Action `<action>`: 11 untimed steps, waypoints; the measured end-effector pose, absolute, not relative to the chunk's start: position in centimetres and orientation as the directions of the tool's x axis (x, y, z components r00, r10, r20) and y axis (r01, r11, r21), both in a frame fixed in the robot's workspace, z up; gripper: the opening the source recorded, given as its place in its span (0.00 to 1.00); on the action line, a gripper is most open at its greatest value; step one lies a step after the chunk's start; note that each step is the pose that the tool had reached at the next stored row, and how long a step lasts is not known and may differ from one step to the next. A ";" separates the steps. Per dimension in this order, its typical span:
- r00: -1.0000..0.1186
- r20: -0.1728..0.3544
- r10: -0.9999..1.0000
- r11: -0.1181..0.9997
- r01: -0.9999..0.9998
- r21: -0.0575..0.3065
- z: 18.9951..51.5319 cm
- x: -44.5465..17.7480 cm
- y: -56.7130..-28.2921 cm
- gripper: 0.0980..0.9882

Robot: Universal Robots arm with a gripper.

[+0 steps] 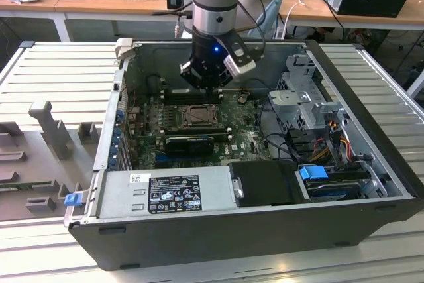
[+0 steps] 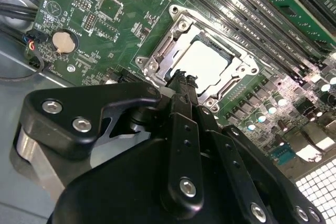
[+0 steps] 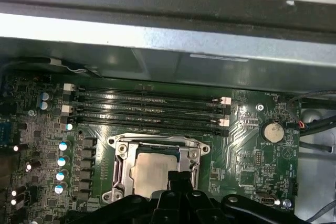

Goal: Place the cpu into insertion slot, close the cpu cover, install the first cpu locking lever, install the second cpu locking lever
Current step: 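Install the second cpu locking lever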

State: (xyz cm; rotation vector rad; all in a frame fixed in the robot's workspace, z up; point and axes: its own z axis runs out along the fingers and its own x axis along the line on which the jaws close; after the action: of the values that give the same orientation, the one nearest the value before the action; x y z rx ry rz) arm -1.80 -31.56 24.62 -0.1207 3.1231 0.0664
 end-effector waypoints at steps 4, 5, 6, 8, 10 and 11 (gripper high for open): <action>-0.997 -0.017 -0.077 0.996 -0.077 0.042 24.8 -1.8 -31.7 0.01; -0.997 -0.017 -0.077 0.996 -0.077 0.042 24.9 -1.8 -31.7 0.01; -0.997 -0.017 -0.077 0.996 -0.077 0.042 25.2 -1.8 -31.7 0.01; -0.997 -0.017 -0.077 0.996 -0.077 0.042 25.8 -1.8 -31.7 0.01; -0.997 -0.017 -0.077 0.996 -0.078 0.042 26.5 -1.8 -31.7 0.01; -0.997 -0.017 -0.077 0.996 -0.077 0.042 26.5 -1.8 -31.9 0.01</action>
State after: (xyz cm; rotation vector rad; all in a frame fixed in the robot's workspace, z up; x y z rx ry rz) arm -1.80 -31.94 26.53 -0.1207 3.1232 0.0664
